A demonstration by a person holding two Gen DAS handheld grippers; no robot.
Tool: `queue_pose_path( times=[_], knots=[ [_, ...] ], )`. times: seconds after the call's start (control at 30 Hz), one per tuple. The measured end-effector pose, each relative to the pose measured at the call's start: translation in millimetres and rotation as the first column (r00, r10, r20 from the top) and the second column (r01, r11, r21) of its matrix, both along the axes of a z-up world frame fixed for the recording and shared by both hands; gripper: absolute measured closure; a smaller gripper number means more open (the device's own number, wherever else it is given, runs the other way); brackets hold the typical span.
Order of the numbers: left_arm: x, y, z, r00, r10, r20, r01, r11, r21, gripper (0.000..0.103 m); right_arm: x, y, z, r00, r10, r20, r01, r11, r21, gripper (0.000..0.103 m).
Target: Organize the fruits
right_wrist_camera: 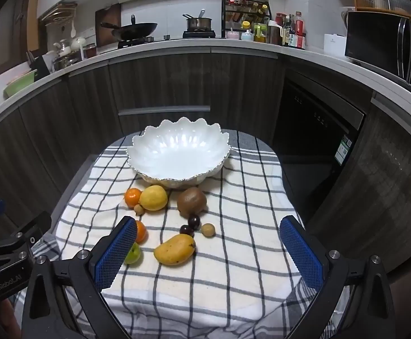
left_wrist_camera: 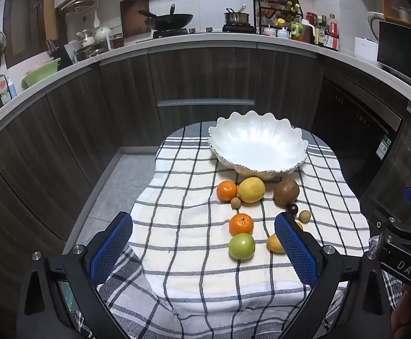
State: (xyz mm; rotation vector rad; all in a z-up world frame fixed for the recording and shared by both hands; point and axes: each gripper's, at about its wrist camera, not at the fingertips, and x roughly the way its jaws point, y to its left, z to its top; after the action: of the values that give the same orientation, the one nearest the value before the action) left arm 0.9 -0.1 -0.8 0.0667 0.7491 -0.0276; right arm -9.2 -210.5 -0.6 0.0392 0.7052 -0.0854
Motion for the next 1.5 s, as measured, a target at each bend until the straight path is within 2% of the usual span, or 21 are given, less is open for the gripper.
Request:
queue_pose_path(
  times=[1.5],
  knots=[
    [-8.3, -2.0, 4.3, 1.0, 0.001, 0.023, -0.001, 1.0, -0.007, 0.001, -4.7, 3.3, 3.0, 1.0, 0.001, 0.003, -0.001, 1.0, 0.001, 0.001]
  ],
)
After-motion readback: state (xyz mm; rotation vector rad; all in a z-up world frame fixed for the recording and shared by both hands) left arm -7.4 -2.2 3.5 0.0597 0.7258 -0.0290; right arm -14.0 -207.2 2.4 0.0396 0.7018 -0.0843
